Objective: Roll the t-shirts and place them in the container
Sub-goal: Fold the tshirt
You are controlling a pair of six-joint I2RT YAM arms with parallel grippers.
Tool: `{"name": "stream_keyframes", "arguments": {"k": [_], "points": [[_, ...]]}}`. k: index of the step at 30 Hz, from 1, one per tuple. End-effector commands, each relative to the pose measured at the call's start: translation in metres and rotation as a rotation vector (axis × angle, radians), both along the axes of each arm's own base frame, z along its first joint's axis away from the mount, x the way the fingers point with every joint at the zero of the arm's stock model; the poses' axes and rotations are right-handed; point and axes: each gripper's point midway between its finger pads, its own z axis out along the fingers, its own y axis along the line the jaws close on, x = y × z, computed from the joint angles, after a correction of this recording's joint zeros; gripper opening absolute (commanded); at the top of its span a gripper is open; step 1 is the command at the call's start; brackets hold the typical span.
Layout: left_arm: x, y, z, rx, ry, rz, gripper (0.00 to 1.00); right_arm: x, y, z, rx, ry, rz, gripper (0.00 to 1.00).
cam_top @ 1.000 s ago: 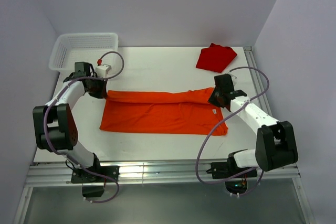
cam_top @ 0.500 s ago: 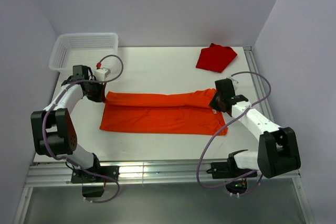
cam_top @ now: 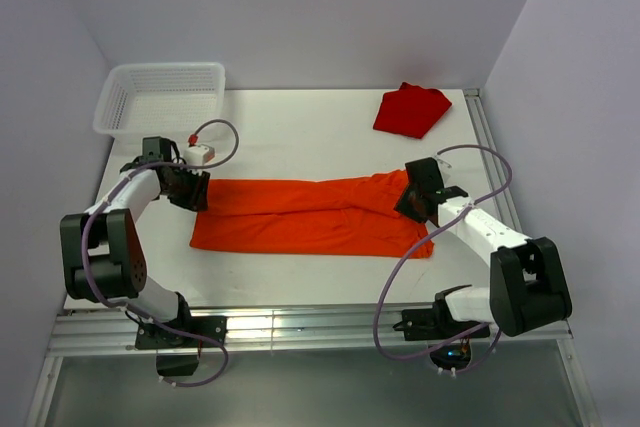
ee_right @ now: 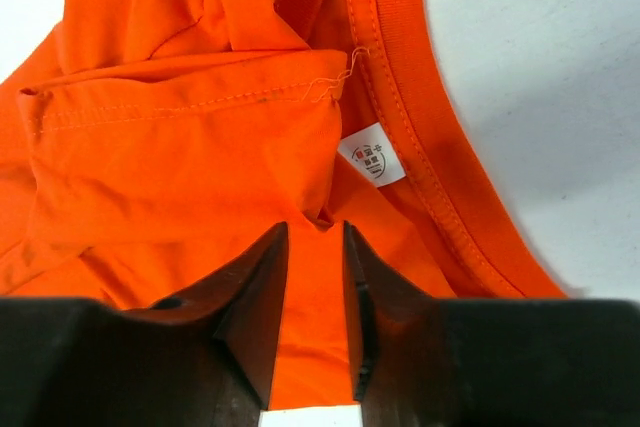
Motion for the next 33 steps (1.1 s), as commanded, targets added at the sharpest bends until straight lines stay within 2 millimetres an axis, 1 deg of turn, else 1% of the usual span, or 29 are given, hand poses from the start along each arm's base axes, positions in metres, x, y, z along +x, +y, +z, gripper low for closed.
{"name": "stream_keyframes", "arguments": {"k": [1,2,5,8,9,10,11,12,13,14,15,16,17,18,19,20,21,22,23,24,25,26,29,30,33], "points": [[0.01,-0.001,0.026,-0.009,-0.084,-0.018,0.45,0.005,-0.002,0.007,-0.02,-0.03,-0.013,0.39],[0.01,0.0,0.028,-0.009,-0.081,-0.013,0.46,0.006,-0.003,0.01,-0.02,-0.038,-0.014,0.42],[0.019,0.003,0.037,-0.004,-0.095,-0.002,0.46,0.009,-0.004,0.022,-0.03,-0.056,-0.013,0.44],[0.026,0.005,0.044,-0.007,-0.109,0.015,0.46,0.016,-0.004,0.036,-0.041,-0.079,-0.009,0.45],[0.028,0.004,0.046,-0.011,-0.106,0.019,0.46,0.024,-0.004,0.046,-0.044,-0.095,-0.009,0.45],[0.035,0.002,0.053,-0.026,-0.12,0.022,0.46,0.027,-0.004,0.044,-0.056,-0.082,0.001,0.45],[0.038,0.001,0.056,-0.037,-0.119,0.027,0.46,0.032,-0.003,0.046,-0.064,-0.079,0.003,0.45],[0.041,-0.001,0.056,-0.05,-0.109,0.026,0.46,0.043,0.0,0.056,-0.06,-0.099,0.007,0.45],[0.046,-0.005,0.065,-0.076,-0.112,0.024,0.46,0.048,0.001,0.049,-0.073,-0.072,0.019,0.45],[0.049,-0.006,0.066,-0.083,-0.11,0.028,0.46,0.055,0.002,0.049,-0.074,-0.066,0.023,0.45],[0.055,-0.006,0.068,-0.088,-0.113,0.032,0.46,0.068,0.008,0.059,-0.062,-0.086,0.037,0.45],[0.057,-0.008,0.067,-0.092,-0.107,0.038,0.46,0.074,0.012,0.049,-0.06,-0.056,0.049,0.46],[0.059,-0.01,0.068,-0.098,-0.107,0.037,0.46,0.081,0.015,0.047,-0.056,-0.05,0.057,0.46],[0.061,-0.011,0.065,-0.101,-0.098,0.036,0.46,0.094,0.02,0.057,-0.047,-0.071,0.068,0.46],[0.061,-0.015,0.063,-0.106,-0.089,0.035,0.46,0.099,0.024,0.044,-0.045,-0.034,0.079,0.46],[0.062,-0.016,0.061,-0.108,-0.085,0.035,0.46,0.105,0.027,0.042,-0.044,-0.028,0.086,0.46],[0.063,-0.018,0.058,-0.11,-0.076,0.035,0.46,0.114,0.03,0.046,-0.045,-0.035,0.097,0.46],[0.062,-0.021,0.056,-0.113,-0.069,0.032,0.46,0.117,0.033,0.034,-0.053,-0.002,0.107,0.47],[0.063,-0.023,0.055,-0.113,-0.069,0.029,0.46,0.12,0.036,0.031,-0.056,0.006,0.114,0.47],[0.062,-0.023,0.051,-0.108,-0.061,0.03,0.46,0.126,0.039,0.033,-0.059,0.007,0.125,0.47],[0.062,-0.026,0.05,-0.107,-0.061,0.023,0.45,0.127,0.041,0.025,-0.065,0.026,0.13,0.48],[0.062,-0.026,0.049,-0.105,-0.058,0.022,0.45,0.127,0.046,0.023,-0.065,0.033,0.143,0.49],[0.061,-0.03,0.047,-0.111,-0.05,0.017,0.45,0.128,0.054,0.016,-0.069,0.047,0.158,0.5],[0.061,-0.031,0.045,-0.111,-0.046,0.018,0.45,0.125,0.059,0.014,-0.072,0.053,0.171,0.5],[0.061,-0.034,0.044,-0.107,-0.043,0.012,0.44,0.118,0.065,0.007,-0.075,0.064,0.183,0.5]]}}
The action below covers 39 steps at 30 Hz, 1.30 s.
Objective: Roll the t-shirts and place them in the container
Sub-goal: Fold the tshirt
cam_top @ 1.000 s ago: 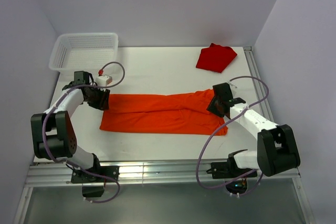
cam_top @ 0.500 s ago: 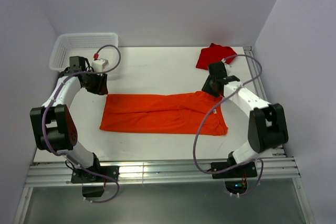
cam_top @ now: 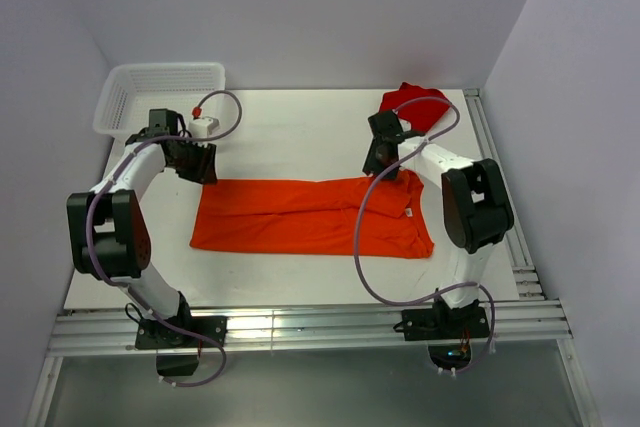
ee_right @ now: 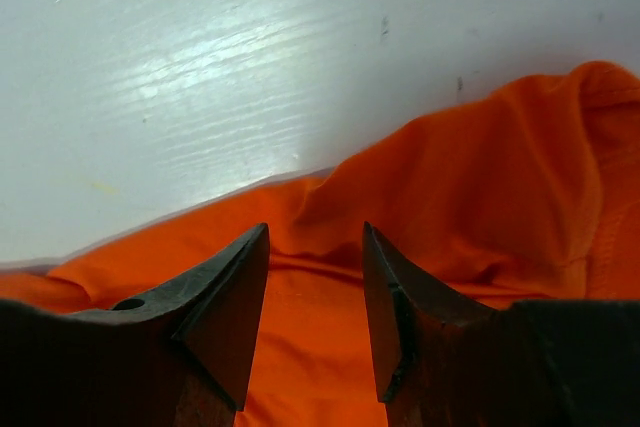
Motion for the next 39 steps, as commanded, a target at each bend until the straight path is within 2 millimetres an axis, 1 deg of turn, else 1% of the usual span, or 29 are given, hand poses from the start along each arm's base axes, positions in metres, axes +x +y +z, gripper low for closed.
{"name": "stream_keyframes", "arguments": {"k": [1,3,6,8,12,17,18,20,21,23,24,26,27,29,31,33,34,36,37,39], "points": [[0.004,-0.008,0.004,-0.021,-0.011,-0.011,0.44,0.0,0.012,0.008,-0.003,-0.022,0.035,0.5],[0.004,-0.01,0.004,-0.022,-0.009,-0.013,0.44,-0.006,0.016,0.005,-0.004,-0.016,0.043,0.5],[0.003,-0.013,0.003,-0.022,-0.008,-0.019,0.43,-0.008,0.023,0.005,-0.005,-0.018,0.055,0.5],[0.002,-0.014,0.003,-0.023,-0.006,-0.021,0.43,-0.008,0.025,0.006,-0.009,-0.017,0.059,0.5],[0.0,-0.015,0.001,-0.014,-0.002,-0.029,0.43,-0.01,0.031,0.0,-0.026,0.0,0.069,0.5],[-0.002,-0.013,-0.003,-0.006,0.007,-0.028,0.42,-0.015,0.036,-0.002,-0.037,0.005,0.073,0.37],[-0.002,-0.013,-0.003,-0.006,0.008,-0.029,0.42,-0.016,0.036,-0.001,-0.038,0.002,0.072,0.31],[-0.003,-0.013,-0.004,-0.007,0.011,-0.03,0.41,-0.019,0.037,0.0,-0.043,0.0,0.071,0.24],[-0.003,-0.014,-0.004,-0.007,0.011,-0.031,0.41,-0.02,0.038,0.003,-0.042,-0.007,0.07,0.18],[-0.003,-0.013,-0.005,-0.006,0.011,-0.029,0.41,-0.023,0.037,0.004,-0.045,-0.008,0.066,0.13],[-0.004,-0.013,-0.005,-0.005,0.012,-0.03,0.41,-0.025,0.038,0.009,-0.047,-0.018,0.067,0.09],[-0.004,-0.014,-0.005,-0.004,0.011,-0.034,0.41,-0.029,0.037,0.011,-0.047,-0.022,0.061,0.07],[-0.004,-0.013,-0.006,-0.004,0.013,-0.033,0.41,-0.031,0.039,0.017,-0.044,-0.036,0.063,0.05],[-0.004,-0.013,-0.006,-0.003,0.012,-0.035,0.41,-0.036,0.038,0.019,-0.044,-0.04,0.062,0.03],[-0.004,-0.013,-0.007,-0.004,0.013,-0.036,0.41,-0.04,0.039,0.025,-0.044,-0.056,0.06,0.01],[-0.005,-0.013,-0.008,-0.004,0.015,-0.036,0.41,-0.047,0.039,0.028,-0.038,-0.064,0.058,0.0],[-0.005,-0.013,-0.008,-0.003,0.018,-0.035,0.41,-0.053,0.04,0.025,-0.045,-0.058,0.062,0.0],[-0.006,-0.013,-0.009,-0.004,0.019,-0.037,0.41,-0.059,0.041,0.03,-0.036,-0.072,0.054,0.0],[-0.006,-0.013,-0.01,-0.001,0.02,-0.039,0.41,-0.066,0.043,0.027,-0.039,-0.066,0.06,0.0],[-0.006,-0.013,-0.01,-0.001,0.021,-0.039,0.41,-0.072,0.046,0.03,-0.026,-0.081,0.057,0.0]]}}
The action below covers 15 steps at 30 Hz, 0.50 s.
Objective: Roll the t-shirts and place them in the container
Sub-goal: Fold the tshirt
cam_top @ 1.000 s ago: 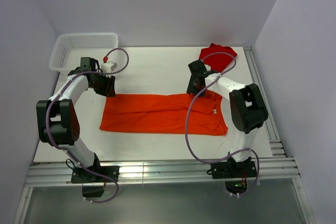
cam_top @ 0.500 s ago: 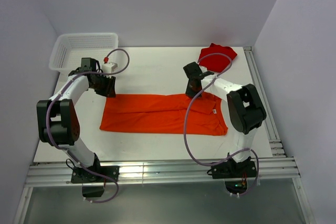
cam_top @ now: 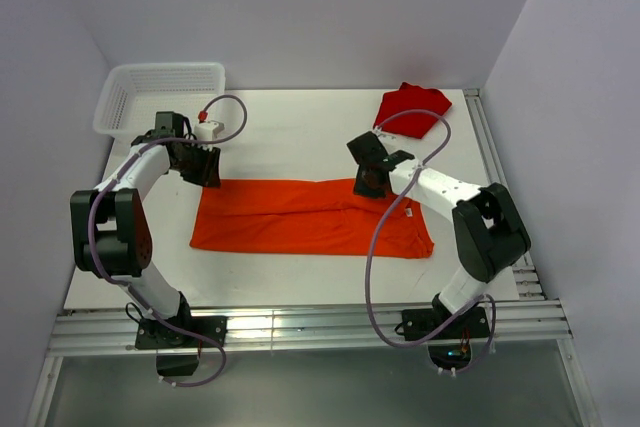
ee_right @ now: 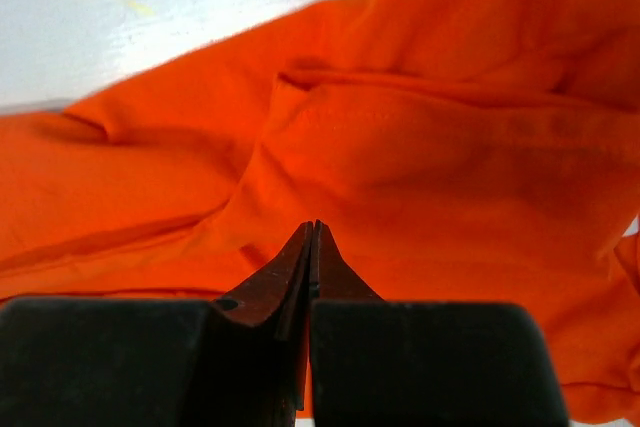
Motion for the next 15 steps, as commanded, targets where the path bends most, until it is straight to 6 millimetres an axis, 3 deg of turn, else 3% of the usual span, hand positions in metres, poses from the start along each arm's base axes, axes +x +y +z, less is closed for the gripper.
{"name": "stream_keyframes", "arguments": {"k": [1,4,6,8,10,11,13,15], "points": [[0.0,-0.003,-0.001,-0.004,-0.006,-0.015,0.41,-0.012,0.002,0.009,0.004,-0.043,-0.029,0.0],[-0.001,-0.003,-0.003,-0.006,-0.003,-0.014,0.41,-0.014,0.004,0.01,0.012,-0.06,-0.027,0.01],[0.0,-0.003,-0.002,-0.007,-0.003,-0.015,0.41,-0.011,0.001,0.01,-0.011,-0.062,-0.032,0.07],[-0.001,-0.003,-0.001,-0.009,-0.004,-0.014,0.41,-0.001,0.001,0.012,-0.045,-0.07,-0.032,0.2],[-0.002,-0.003,-0.001,-0.009,-0.005,-0.014,0.41,0.013,0.005,0.02,-0.055,-0.086,-0.023,0.27],[-0.002,-0.003,-0.001,-0.009,-0.004,-0.016,0.41,0.016,0.004,0.013,-0.08,-0.065,-0.021,0.32],[-0.002,-0.003,-0.001,-0.007,-0.005,-0.013,0.41,0.031,0.007,0.02,-0.1,-0.08,-0.022,0.35],[-0.004,-0.002,-0.002,-0.003,-0.004,-0.017,0.41,0.036,0.003,0.007,-0.138,-0.039,-0.022,0.38]]}}
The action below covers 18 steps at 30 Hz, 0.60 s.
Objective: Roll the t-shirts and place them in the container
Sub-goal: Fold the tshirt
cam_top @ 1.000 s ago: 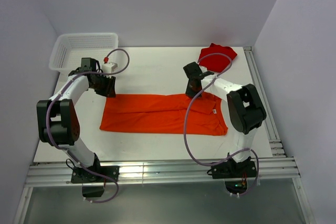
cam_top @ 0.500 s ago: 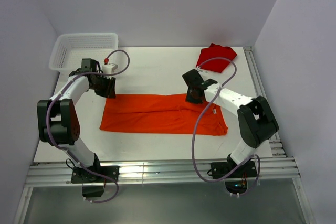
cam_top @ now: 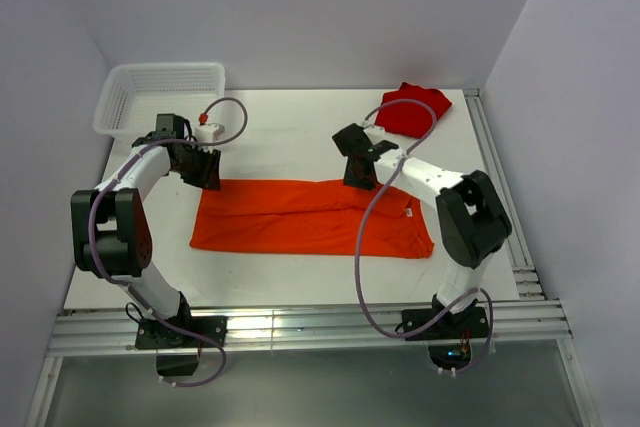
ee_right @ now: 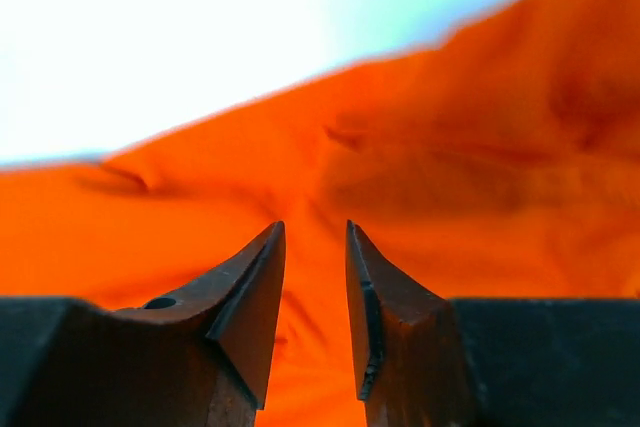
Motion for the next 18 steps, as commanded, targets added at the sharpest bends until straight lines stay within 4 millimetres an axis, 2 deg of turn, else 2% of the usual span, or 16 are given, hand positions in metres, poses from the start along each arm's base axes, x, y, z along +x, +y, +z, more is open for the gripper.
{"name": "stream_keyframes", "arguments": {"k": [1,3,4,7,12,18], "points": [[-0.001,-0.002,0.003,0.002,-0.019,-0.018,0.41,0.026,-0.007,0.006,-0.066,-0.018,-0.011,0.39],[0.0,-0.001,0.003,0.007,-0.019,-0.016,0.41,0.03,-0.009,-0.005,-0.088,0.013,-0.014,0.41],[-0.001,0.0,0.003,0.01,-0.022,-0.018,0.41,0.036,-0.011,-0.001,-0.097,0.002,-0.028,0.41],[-0.001,0.001,0.004,0.015,-0.026,-0.018,0.41,0.038,-0.018,-0.002,-0.139,0.016,-0.043,0.43],[-0.001,-0.002,0.003,0.005,-0.019,-0.02,0.41,0.044,-0.016,-0.001,-0.147,0.017,-0.03,0.44],[0.0,-0.002,0.006,0.004,-0.022,-0.019,0.41,0.044,-0.015,-0.009,-0.15,0.043,-0.01,0.44]]}}
